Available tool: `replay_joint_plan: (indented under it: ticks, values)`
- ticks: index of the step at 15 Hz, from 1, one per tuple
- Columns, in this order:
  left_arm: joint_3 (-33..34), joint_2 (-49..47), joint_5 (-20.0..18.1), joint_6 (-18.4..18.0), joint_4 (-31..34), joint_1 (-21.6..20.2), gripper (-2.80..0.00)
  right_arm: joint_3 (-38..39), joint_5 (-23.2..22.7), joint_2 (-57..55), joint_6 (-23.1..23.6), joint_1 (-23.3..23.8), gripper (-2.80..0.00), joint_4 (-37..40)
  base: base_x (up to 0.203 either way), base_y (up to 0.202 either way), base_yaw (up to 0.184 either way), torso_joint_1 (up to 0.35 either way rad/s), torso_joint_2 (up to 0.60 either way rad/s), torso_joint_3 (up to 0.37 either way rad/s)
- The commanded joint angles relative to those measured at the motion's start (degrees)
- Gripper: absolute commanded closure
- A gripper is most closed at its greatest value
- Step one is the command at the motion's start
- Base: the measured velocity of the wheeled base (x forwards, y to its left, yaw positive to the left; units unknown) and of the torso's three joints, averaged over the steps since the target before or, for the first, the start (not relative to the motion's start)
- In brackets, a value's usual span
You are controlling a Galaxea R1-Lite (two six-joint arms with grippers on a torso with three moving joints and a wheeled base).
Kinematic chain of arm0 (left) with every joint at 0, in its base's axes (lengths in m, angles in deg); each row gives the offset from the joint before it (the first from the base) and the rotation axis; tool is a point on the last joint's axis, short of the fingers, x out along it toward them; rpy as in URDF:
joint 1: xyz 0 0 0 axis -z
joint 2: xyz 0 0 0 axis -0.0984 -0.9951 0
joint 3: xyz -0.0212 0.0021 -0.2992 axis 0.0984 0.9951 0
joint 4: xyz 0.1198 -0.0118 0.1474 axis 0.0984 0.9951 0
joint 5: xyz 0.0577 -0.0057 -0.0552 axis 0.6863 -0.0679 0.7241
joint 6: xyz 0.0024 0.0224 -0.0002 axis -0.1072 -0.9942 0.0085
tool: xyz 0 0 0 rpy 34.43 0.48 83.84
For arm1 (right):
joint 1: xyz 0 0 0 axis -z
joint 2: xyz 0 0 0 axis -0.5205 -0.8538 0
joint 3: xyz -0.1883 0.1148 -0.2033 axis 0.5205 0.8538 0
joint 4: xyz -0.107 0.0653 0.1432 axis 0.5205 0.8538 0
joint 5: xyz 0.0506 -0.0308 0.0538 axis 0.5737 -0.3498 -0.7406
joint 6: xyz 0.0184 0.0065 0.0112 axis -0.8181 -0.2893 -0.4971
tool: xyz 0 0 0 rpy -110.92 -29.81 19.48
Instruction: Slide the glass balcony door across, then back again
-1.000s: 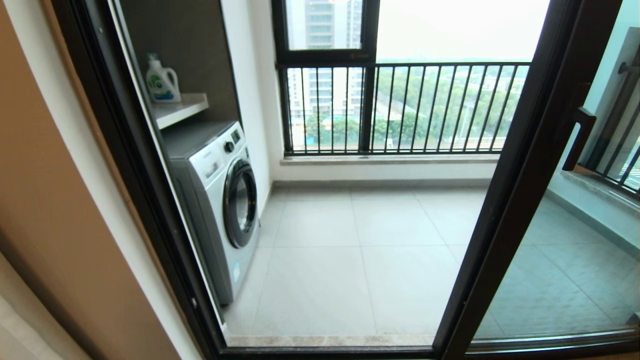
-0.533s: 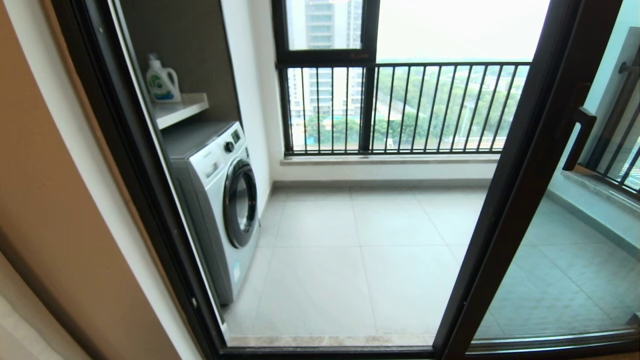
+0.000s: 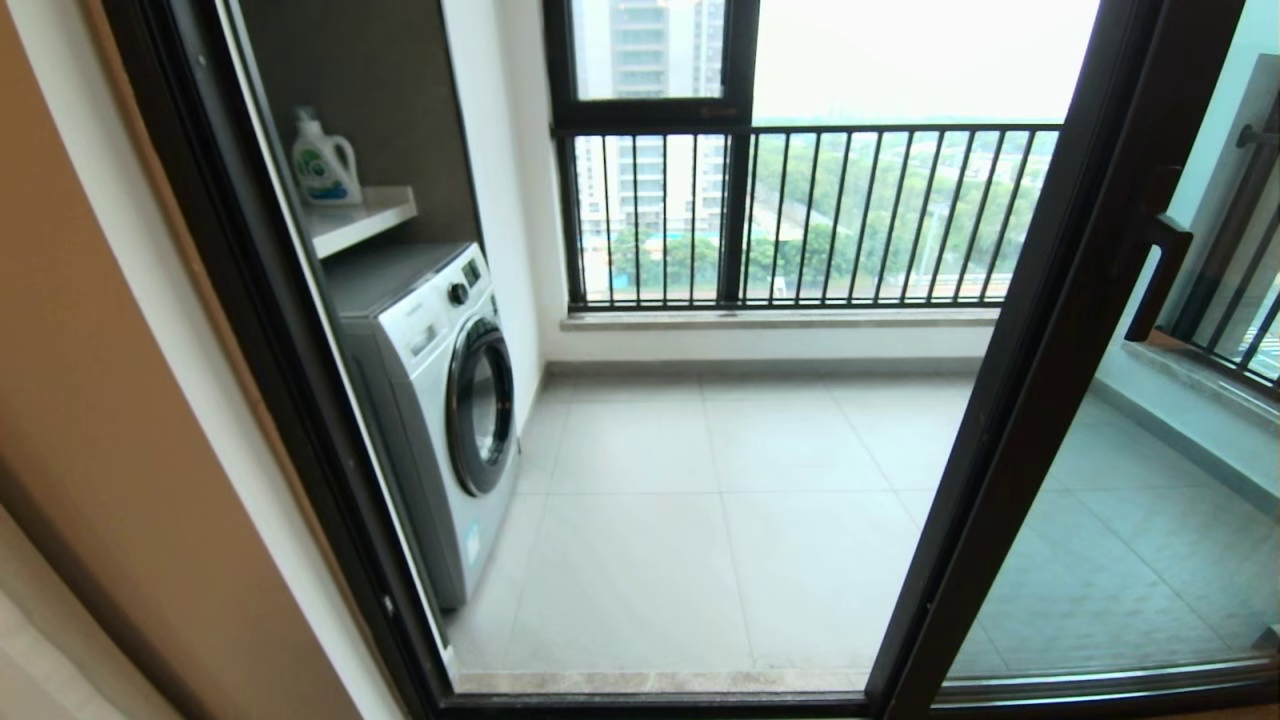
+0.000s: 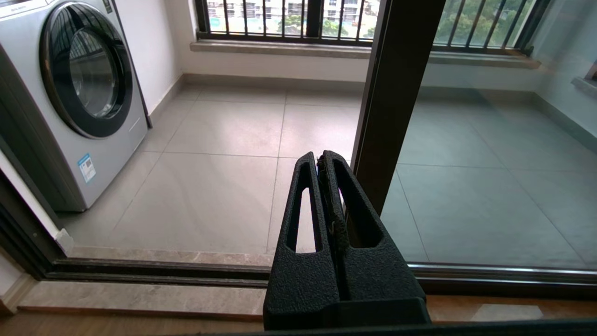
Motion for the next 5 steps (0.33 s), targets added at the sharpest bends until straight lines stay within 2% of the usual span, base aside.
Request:
replay_joint_plan:
  ticks: [1,5]
  values:
    - [0.0,-0.1,0.0,0.0,0.0,0.0,0.00,0.4,-0.1,-0.1,-0.1,0.0,0.00,-0.3,0.000,0.000,0.000,0.000,0.00,0.000]
    - [0.0,-0.1,0.0,0.0,0.0,0.0,0.00,0.4,0.1,-0.1,-1.6,0.0,0.00,-0.3,0.000,0.000,0.000,0.000,0.00,0.000]
